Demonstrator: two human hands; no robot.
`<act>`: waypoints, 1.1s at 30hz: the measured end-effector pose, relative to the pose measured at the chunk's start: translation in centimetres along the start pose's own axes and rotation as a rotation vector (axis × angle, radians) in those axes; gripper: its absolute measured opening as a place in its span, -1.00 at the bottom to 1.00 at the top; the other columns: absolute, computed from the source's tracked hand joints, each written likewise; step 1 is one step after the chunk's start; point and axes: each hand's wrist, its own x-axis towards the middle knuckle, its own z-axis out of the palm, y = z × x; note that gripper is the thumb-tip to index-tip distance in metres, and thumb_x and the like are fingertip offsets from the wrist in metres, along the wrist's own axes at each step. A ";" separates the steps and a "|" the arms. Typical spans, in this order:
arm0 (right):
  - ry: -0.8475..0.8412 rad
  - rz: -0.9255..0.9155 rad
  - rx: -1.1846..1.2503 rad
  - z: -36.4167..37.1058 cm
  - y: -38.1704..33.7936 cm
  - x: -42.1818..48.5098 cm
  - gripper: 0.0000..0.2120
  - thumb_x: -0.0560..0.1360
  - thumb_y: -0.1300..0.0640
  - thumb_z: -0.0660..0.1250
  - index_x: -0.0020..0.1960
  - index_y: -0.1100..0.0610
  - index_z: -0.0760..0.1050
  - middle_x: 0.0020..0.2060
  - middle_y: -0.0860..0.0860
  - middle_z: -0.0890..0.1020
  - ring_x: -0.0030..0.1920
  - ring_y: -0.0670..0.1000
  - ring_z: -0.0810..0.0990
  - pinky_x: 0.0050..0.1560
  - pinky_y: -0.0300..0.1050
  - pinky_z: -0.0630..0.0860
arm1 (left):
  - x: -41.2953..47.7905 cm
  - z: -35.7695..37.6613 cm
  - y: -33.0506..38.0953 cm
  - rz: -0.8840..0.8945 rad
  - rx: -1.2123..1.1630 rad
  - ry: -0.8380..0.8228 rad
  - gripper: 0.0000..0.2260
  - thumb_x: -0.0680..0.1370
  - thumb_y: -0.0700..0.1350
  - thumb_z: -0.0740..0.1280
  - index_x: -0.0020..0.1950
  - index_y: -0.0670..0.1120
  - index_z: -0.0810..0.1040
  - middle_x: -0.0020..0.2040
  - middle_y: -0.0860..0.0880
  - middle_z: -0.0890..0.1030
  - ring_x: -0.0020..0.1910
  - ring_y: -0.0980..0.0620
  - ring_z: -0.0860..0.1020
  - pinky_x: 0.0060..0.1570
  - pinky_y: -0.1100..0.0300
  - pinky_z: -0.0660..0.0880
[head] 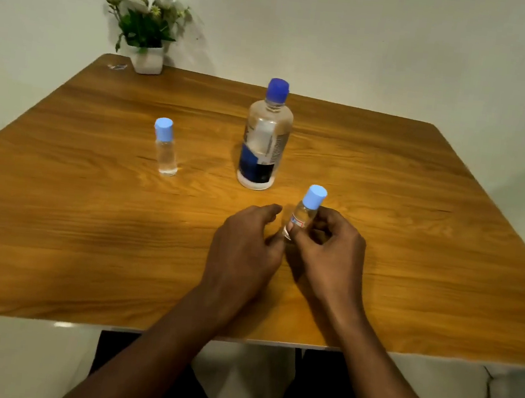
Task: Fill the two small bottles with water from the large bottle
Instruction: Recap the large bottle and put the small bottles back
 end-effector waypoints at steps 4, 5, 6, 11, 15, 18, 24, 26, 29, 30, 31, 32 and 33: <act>0.106 0.033 0.002 -4.1 1.8 1.8 -0.78 0.38 0.09 0.50 0.01 -0.01 0.60 -0.18 -0.17 0.68 -0.17 -0.21 0.64 -0.15 -0.16 0.60 | 2.2 3.1 2.6 0.061 0.003 -0.070 -0.57 0.49 -0.10 0.36 0.36 -0.04 0.47 0.24 -0.03 0.59 0.21 0.03 0.54 0.17 0.10 0.48; 0.130 0.035 -0.006 -4.9 2.2 2.5 -0.77 0.37 0.10 0.51 0.02 0.01 0.61 -0.18 -0.17 0.68 -0.16 -0.21 0.64 -0.15 -0.16 0.59 | 2.9 3.9 3.1 0.066 0.012 -0.078 -0.57 0.49 -0.09 0.36 0.36 -0.03 0.47 0.24 -0.02 0.59 0.21 0.03 0.53 0.17 0.09 0.48; 0.154 0.036 -0.012 -5.5 2.7 3.2 -0.77 0.38 0.10 0.51 0.02 0.03 0.61 -0.18 -0.16 0.68 -0.16 -0.21 0.64 -0.14 -0.14 0.59 | 3.7 4.6 3.6 0.070 0.021 -0.084 -0.57 0.49 -0.09 0.35 0.37 -0.02 0.46 0.25 -0.01 0.58 0.22 0.03 0.53 0.18 0.09 0.48; 0.250 0.031 -0.016 -7.9 5.1 7.8 -0.75 0.40 0.08 0.48 0.06 0.05 0.61 -0.13 -0.13 0.67 -0.09 -0.16 0.62 -0.09 -0.14 0.55 | 8.4 9.1 5.7 0.115 0.055 -0.089 -0.59 0.49 -0.10 0.33 0.35 -0.03 0.47 0.26 -0.03 0.57 0.25 0.00 0.50 0.19 0.11 0.41; 0.296 0.045 -0.017 -8.2 7.2 12.3 -0.74 0.42 0.08 0.47 0.10 0.05 0.59 -0.11 -0.16 0.65 -0.08 -0.21 0.59 -0.09 -0.24 0.51 | 12.6 12.7 6.2 0.099 0.085 -0.097 -0.59 0.49 -0.10 0.32 0.35 -0.05 0.47 0.26 -0.05 0.56 0.26 -0.02 0.49 0.22 0.10 0.41; 0.308 0.053 -0.019 -8.3 8.5 16.1 -0.78 0.45 0.07 0.46 0.08 0.01 0.56 -0.16 -0.23 0.59 -0.11 -0.25 0.56 -0.17 -0.38 0.41 | 15.9 15.1 6.6 0.083 0.086 -0.078 -0.59 0.49 -0.10 0.32 0.35 -0.05 0.48 0.26 -0.04 0.56 0.25 0.00 0.50 0.19 0.13 0.42; 0.342 0.015 -0.029 -8.2 11.1 23.7 -0.80 0.46 0.10 0.44 -0.04 -0.12 0.46 -0.29 -0.31 0.49 -0.23 -0.26 0.52 -0.28 -0.39 0.35 | 22.8 19.2 6.8 0.049 0.068 -0.016 -0.61 0.51 -0.10 0.31 0.34 -0.06 0.47 0.25 -0.03 0.56 0.23 0.01 0.50 0.19 0.15 0.42; 0.345 -0.003 -0.038 -8.1 12.0 26.4 -0.77 0.47 0.11 0.44 -0.07 -0.14 0.43 -0.30 -0.29 0.49 -0.26 -0.23 0.52 -0.30 -0.37 0.36 | 25.0 20.4 6.6 0.046 0.072 0.002 -0.62 0.52 -0.10 0.32 0.34 -0.06 0.47 0.25 -0.02 0.56 0.23 0.02 0.51 0.17 0.18 0.42; 0.338 -0.015 -0.057 -7.8 13.4 30.1 -0.79 0.48 0.10 0.43 -0.08 -0.14 0.41 -0.30 -0.24 0.50 -0.26 -0.16 0.53 -0.30 -0.30 0.43 | 28.0 22.4 6.3 0.033 0.063 -0.002 -0.61 0.51 -0.11 0.33 0.35 -0.07 0.47 0.27 -0.03 0.55 0.24 0.02 0.51 0.17 0.18 0.41; 0.332 -0.022 -0.064 -7.7 13.8 31.1 -0.80 0.48 0.10 0.42 -0.07 -0.13 0.42 -0.29 -0.22 0.50 -0.25 -0.15 0.54 -0.30 -0.29 0.43 | 28.9 22.9 6.2 0.029 0.061 -0.005 -0.60 0.51 -0.10 0.33 0.35 -0.07 0.47 0.27 -0.03 0.55 0.24 0.01 0.51 0.18 0.17 0.42; 0.328 -0.023 -0.067 -7.6 14.3 32.2 -0.82 0.48 0.10 0.42 -0.04 -0.11 0.45 -0.27 -0.21 0.51 -0.25 -0.16 0.53 -0.30 -0.30 0.42 | 30.0 23.6 6.2 0.029 0.066 -0.006 -0.60 0.51 -0.10 0.33 0.35 -0.08 0.47 0.27 -0.04 0.55 0.24 0.00 0.51 0.19 0.16 0.42; 0.323 -0.021 -0.075 -7.5 14.8 33.2 -0.84 0.48 0.10 0.42 -0.01 -0.07 0.49 -0.25 -0.18 0.53 -0.24 -0.17 0.54 -0.30 -0.32 0.40 | 30.9 24.2 6.1 0.033 0.075 -0.006 -0.59 0.50 -0.10 0.34 0.35 -0.08 0.47 0.27 -0.04 0.56 0.24 0.00 0.51 0.19 0.15 0.43; 0.317 -0.016 -0.085 -7.4 15.2 34.2 -0.84 0.48 0.10 0.42 0.04 -0.01 0.54 -0.21 -0.14 0.56 -0.22 -0.16 0.54 -0.28 -0.32 0.41 | 31.8 24.8 6.1 0.039 0.083 -0.007 -0.59 0.50 -0.09 0.34 0.35 -0.09 0.47 0.27 -0.05 0.56 0.23 -0.01 0.51 0.19 0.14 0.43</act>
